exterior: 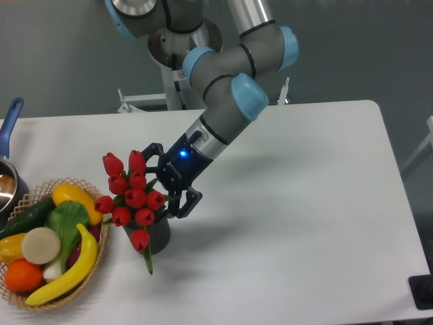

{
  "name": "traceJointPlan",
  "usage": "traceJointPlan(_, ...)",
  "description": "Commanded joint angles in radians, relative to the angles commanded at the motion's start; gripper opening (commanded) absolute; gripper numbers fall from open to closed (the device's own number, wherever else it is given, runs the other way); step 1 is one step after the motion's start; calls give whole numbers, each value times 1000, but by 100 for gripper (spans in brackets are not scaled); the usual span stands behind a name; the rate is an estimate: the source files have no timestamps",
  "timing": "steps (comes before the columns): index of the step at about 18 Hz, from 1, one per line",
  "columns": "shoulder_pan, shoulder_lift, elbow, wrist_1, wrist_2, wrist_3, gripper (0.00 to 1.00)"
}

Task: Pick up the flowers from the vase
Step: 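Position the gripper around the tulip stems and close it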

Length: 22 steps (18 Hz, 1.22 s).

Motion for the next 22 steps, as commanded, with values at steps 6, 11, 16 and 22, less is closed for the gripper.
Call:
traceJointPlan(6, 0, -11, 3, 0, -14, 15, 92)
traceJointPlan(11, 0, -15, 3, 0, -15, 15, 68)
traceJointPlan(16, 0, -14, 3, 0, -17, 14, 55)
traceJointPlan(22, 1, -12, 5, 0, -18, 14, 44)
